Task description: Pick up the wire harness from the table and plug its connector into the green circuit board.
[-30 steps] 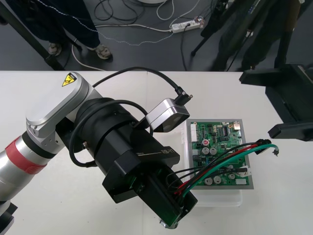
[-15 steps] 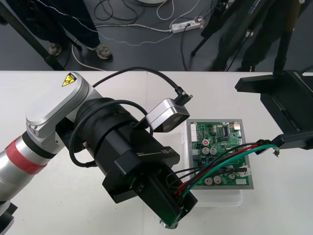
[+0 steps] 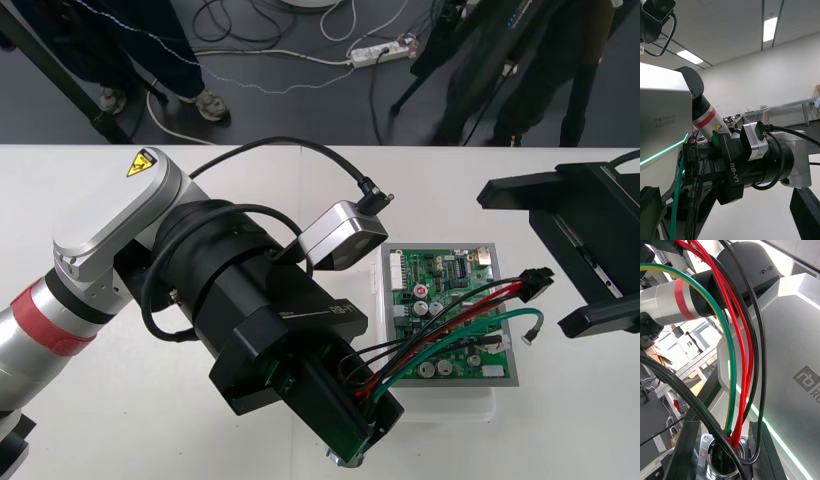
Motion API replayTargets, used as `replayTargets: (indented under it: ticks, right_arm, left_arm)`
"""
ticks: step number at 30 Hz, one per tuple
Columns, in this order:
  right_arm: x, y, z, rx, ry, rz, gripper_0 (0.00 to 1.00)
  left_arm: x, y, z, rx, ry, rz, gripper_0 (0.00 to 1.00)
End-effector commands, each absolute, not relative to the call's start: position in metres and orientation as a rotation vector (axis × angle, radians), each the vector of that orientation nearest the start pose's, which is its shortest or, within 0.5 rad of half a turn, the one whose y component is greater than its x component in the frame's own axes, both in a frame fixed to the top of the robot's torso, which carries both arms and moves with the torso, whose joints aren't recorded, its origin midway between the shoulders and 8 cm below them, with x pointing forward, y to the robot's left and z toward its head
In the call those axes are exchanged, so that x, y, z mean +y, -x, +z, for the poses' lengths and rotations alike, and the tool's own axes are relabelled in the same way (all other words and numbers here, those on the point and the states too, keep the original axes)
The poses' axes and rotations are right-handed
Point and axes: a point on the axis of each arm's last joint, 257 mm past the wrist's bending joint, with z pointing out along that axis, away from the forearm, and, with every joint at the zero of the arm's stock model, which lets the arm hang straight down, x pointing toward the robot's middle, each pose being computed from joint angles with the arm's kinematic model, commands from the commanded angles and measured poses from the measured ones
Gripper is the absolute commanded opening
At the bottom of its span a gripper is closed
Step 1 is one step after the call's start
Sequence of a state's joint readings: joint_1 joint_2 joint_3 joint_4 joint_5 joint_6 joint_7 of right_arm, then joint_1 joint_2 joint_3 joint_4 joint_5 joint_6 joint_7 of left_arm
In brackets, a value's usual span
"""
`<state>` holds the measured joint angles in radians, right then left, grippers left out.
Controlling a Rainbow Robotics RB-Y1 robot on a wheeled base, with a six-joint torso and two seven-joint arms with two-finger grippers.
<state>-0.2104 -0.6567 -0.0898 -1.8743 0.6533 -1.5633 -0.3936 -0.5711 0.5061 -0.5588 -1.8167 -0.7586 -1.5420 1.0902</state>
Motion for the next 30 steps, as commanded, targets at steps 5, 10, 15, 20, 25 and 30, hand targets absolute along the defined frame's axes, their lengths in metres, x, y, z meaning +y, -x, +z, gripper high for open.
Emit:
replayTargets:
  ticks: [5,10,15,20,25,30]
  right_arm:
    - [-0.110,-0.224,0.030,0.810,1.300,1.516,1.00]
    - [-0.109,-0.220,0.036,0.788,1.285,1.541,1.00]
    - [-0.107,-0.218,0.037,0.771,1.266,1.558,1.00]
    - [-0.102,-0.214,0.033,0.763,1.239,1.606,1.00]
    - [-0.097,-0.205,0.032,0.746,1.210,1.695,1.00]
    - [-0.097,-0.202,0.035,0.727,1.170,1.746,1.00]
  left_arm:
    - [-0.021,-0.136,-0.031,-1.348,1.682,2.251,0.00]
    - [-0.021,-0.136,-0.031,-1.348,1.682,2.251,0.00]
    - [-0.021,-0.136,-0.031,-1.347,1.681,2.250,0.00]
    - [-0.021,-0.136,-0.030,-1.345,1.682,2.250,0.00]
    - [-0.021,-0.136,-0.031,-1.347,1.681,2.250,0.00]
    - [-0.021,-0.136,-0.031,-1.348,1.679,2.249,0.00]
